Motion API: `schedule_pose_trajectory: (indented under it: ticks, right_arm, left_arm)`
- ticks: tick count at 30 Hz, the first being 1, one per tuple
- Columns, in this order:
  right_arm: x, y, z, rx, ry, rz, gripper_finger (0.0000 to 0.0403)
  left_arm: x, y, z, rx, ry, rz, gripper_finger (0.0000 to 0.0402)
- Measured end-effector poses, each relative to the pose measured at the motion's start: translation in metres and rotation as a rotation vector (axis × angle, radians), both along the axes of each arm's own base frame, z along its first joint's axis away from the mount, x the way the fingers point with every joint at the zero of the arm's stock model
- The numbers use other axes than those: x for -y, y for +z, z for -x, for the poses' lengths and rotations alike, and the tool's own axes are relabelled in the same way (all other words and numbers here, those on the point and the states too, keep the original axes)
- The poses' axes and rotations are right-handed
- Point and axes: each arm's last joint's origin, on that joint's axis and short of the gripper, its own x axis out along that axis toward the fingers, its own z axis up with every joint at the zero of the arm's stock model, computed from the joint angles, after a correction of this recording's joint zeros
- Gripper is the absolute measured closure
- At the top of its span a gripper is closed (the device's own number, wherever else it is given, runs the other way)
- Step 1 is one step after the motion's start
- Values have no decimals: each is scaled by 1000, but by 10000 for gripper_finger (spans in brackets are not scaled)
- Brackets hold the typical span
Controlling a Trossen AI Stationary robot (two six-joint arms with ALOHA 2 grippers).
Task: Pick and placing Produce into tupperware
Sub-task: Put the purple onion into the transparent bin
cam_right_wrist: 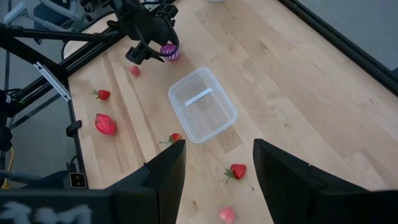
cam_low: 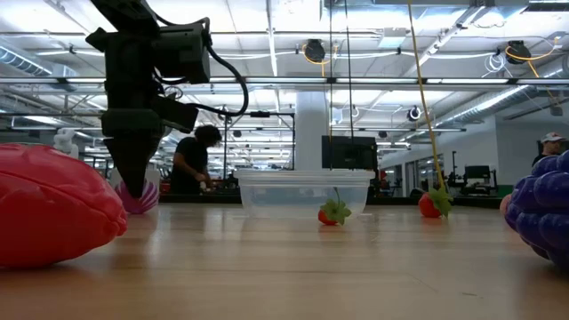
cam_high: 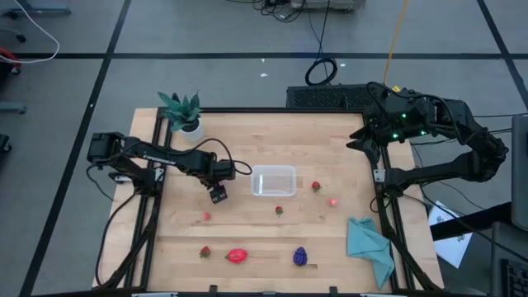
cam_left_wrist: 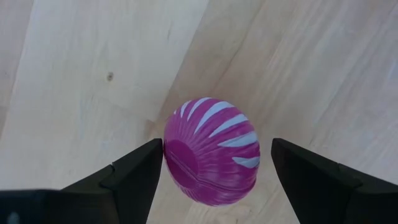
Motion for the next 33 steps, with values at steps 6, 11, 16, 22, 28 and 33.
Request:
schedule_pose_trajectory:
  ticks: [6,11,16,22,28,33]
  right_arm:
    - [0,0,0,0,0,0,222]
    - [0,0,0,0,0,0,222]
    - [0,0,0,1,0,1,222]
    - [0,2,-2,29,2,8,222]
    - [1,3,-3,45,2,13,222]
    - [1,3,-3,44,2,13,222]
  left_arm:
    - [0,0,-1,8,-2,-1,94]
    - [0,-10,1,46,0,-1,94]
    - [0,-14,5,24,18,2,94]
    - [0,-14,6,13,8,1,94]
    - [0,-14,6,14,3,0,130]
    - [0,-14,4,37,3,-1,174]
